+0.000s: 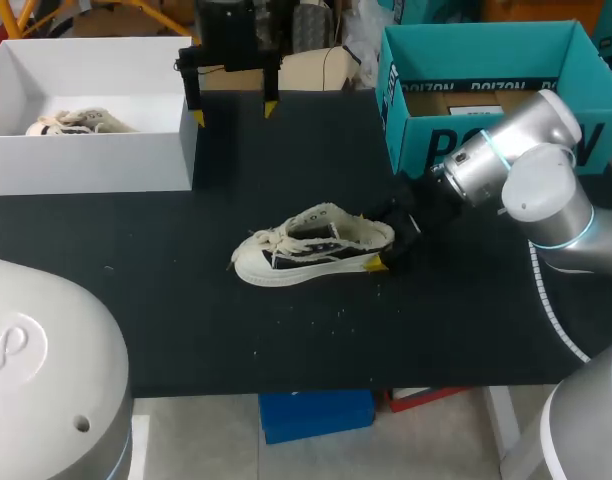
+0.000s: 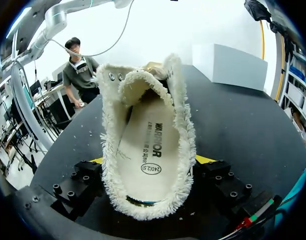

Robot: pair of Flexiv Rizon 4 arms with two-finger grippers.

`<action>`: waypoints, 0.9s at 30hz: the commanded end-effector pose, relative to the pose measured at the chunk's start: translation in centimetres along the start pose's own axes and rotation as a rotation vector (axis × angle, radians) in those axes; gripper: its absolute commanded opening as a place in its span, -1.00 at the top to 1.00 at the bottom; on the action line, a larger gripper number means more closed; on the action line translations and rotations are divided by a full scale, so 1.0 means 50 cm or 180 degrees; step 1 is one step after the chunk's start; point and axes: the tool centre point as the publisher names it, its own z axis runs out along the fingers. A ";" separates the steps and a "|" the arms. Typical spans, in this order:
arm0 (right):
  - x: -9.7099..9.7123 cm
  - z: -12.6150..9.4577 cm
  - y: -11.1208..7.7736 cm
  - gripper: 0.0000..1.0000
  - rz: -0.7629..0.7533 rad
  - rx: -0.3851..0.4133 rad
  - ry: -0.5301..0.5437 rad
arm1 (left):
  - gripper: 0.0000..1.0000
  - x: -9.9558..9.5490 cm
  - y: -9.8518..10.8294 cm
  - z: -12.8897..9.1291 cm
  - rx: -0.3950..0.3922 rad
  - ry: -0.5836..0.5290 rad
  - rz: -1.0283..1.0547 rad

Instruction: Take the shoe out of the shoebox, open the shoe tongue, remove and reinsert the insole, then place the shoe into the shoebox

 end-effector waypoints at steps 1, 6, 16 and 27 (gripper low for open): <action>-0.003 0.011 -0.005 1.00 0.0003 0.0001 0.0005 | -1.00 0.039 0.009 0.004 0.0058 -0.0120 0.0098; -0.003 0.011 -0.005 1.00 0.0003 0.0001 0.0005 | -1.00 0.039 0.009 0.004 0.0058 -0.0120 0.0098; -0.003 0.011 -0.005 1.00 0.0003 0.0001 0.0005 | -1.00 0.127 0.065 0.008 0.0153 -0.0131 0.0322; -0.003 0.011 -0.005 1.00 0.0003 0.0001 0.0005 | -1.00 0.204 0.140 0.054 0.0178 -0.0038 0.0377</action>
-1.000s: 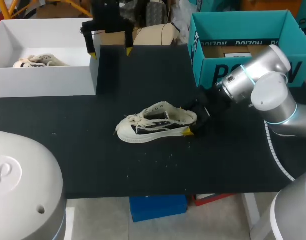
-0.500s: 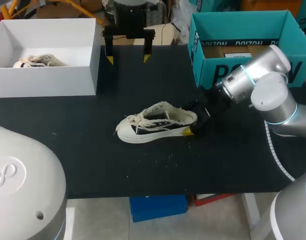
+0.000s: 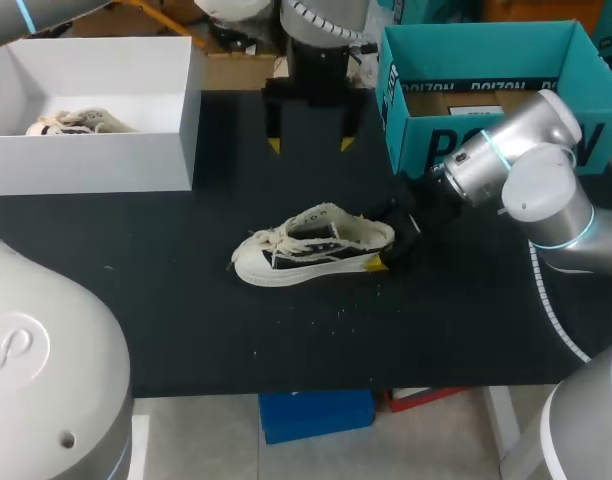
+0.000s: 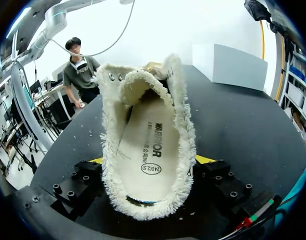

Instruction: Take the shoe out of the shoebox, open the shoe tongue, remove and reinsert the insole, then place the shoe into the shoebox

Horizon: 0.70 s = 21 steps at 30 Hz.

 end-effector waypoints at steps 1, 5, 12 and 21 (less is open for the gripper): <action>-0.003 0.011 -0.005 1.00 0.0003 0.0001 0.0005 | -1.00 0.024 0.019 0.032 0.0008 -0.0010 0.0004; -0.003 0.011 -0.005 1.00 0.0003 0.0001 0.0005 | -1.00 0.039 0.036 0.064 -0.0078 0.0026 0.0069; -0.003 0.011 -0.005 1.00 0.0003 0.0001 0.0005 | -1.00 0.048 0.061 0.107 -0.0204 -0.0044 0.0078; -0.003 0.011 -0.005 1.00 0.0003 0.0001 0.0005 | -1.00 0.056 0.074 0.161 -0.0300 -0.0356 0.0108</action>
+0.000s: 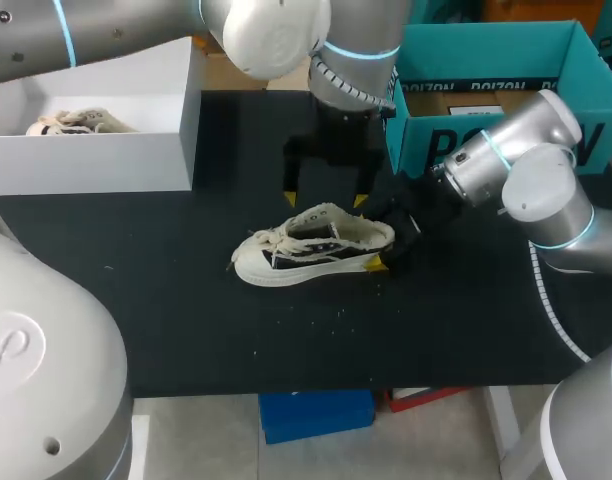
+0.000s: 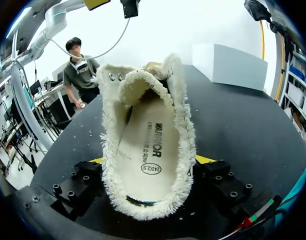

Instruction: Take the shoe out of the shoebox, open the shoe tongue, remove and reinsert the insole, then place the shoe into the shoebox

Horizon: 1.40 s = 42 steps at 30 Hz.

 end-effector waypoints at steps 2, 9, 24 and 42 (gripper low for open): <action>-0.003 0.011 -0.005 1.00 0.0003 0.0001 0.0005 | -1.00 0.028 -0.012 0.029 -0.0035 -0.0188 0.0029; -0.003 0.011 -0.005 1.00 0.0003 0.0001 0.0005 | -1.00 0.041 -0.022 0.070 -0.0043 -0.0298 0.0119; -0.003 0.011 -0.005 1.00 0.0003 0.0001 0.0005 | -1.00 0.042 -0.028 0.145 -0.0064 -0.0512 0.0063; -0.003 0.011 -0.005 1.00 0.0003 0.0001 0.0005 | 0.28 0.028 -0.043 0.173 -0.0183 -0.0713 0.0075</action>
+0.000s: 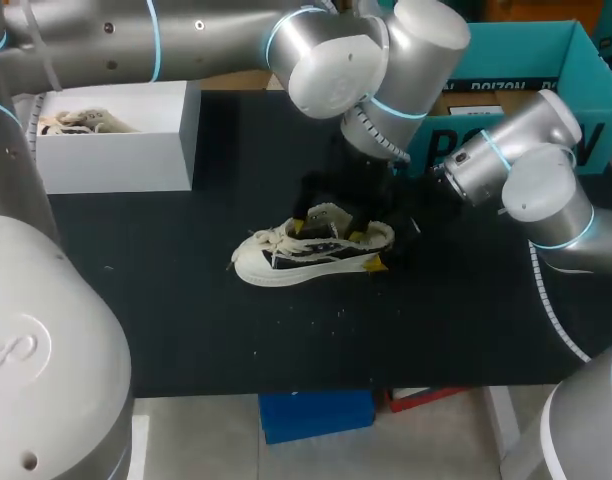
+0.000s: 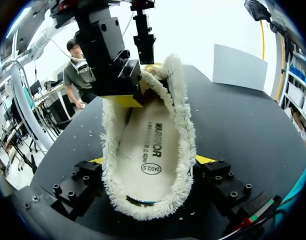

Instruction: Take the shoe out of the shoebox, open the shoe tongue, remove and reinsert the insole, then place the shoe into the shoebox

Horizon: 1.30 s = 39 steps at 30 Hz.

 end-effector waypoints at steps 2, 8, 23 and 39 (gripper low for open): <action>-0.003 0.011 -0.005 1.00 0.0003 0.0001 0.0006 | 0.33 0.006 -0.004 0.006 -0.0035 -0.0071 0.0045; -0.003 0.011 -0.005 1.00 0.0003 0.0001 0.0006 | 0.77 0.004 -0.004 0.009 -0.0055 -0.0125 0.0027; -0.003 0.011 -0.005 1.00 0.0003 0.0001 0.0006 | 1.00 -0.010 -0.008 -0.032 0.0117 -0.0258 -0.0022; -0.003 0.011 -0.005 1.00 0.0003 0.0001 0.0006 | 1.00 -0.077 0.013 -0.064 0.0290 -0.0345 -0.0230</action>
